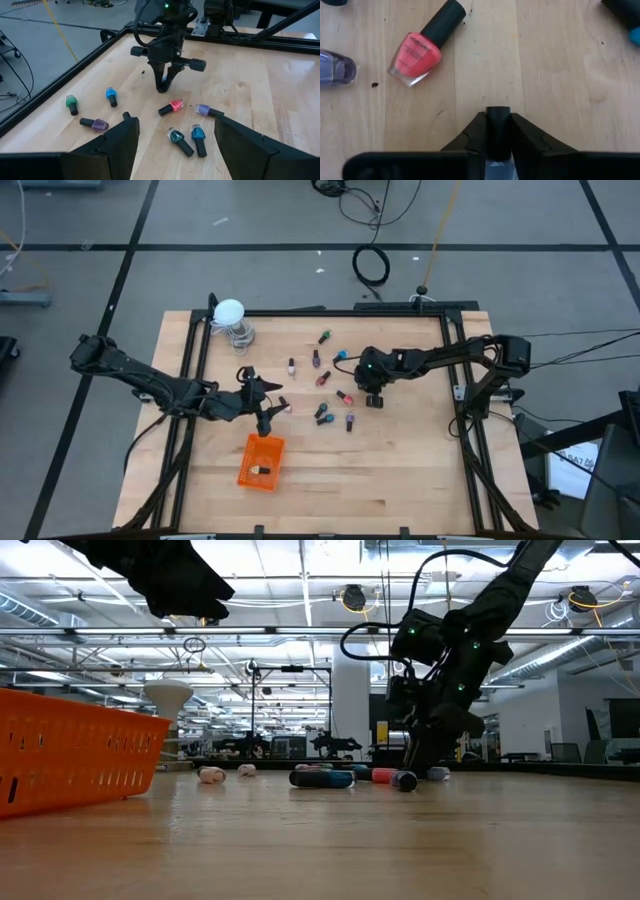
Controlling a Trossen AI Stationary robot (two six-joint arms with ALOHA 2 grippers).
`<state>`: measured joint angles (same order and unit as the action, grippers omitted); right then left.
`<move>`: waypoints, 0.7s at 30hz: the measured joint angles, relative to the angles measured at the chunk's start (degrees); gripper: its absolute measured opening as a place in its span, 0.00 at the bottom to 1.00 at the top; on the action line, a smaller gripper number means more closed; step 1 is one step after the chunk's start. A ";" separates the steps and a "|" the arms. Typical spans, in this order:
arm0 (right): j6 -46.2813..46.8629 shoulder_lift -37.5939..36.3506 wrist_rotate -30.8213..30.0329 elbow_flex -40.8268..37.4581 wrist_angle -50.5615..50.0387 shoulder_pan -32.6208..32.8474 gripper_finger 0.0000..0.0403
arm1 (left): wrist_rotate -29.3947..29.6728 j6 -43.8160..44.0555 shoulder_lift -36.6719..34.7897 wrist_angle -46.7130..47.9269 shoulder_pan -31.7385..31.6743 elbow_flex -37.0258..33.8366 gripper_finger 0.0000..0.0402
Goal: Pick & Place Nail Polish
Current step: Put the middle blue nail color bottle into the orange bin
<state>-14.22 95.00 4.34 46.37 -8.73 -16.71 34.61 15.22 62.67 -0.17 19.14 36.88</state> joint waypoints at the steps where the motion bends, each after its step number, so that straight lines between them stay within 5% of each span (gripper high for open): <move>1: 0.26 -0.01 0.02 0.00 0.43 0.20 0.12 | 0.00 0.24 0.00 -0.02 0.00 -0.01 0.64; 8: 3.76 -6.45 0.10 -0.24 4.67 1.54 0.12 | -0.01 1.45 0.00 -0.22 0.01 -0.02 0.64; 21: 11.73 -12.51 6.40 -2.46 34.76 8.90 0.12 | -3.08 2.95 1.76 -2.66 -2.90 0.00 0.64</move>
<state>-2.49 82.49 10.74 43.91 26.03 -7.81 31.54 18.17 64.43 -2.83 16.23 36.88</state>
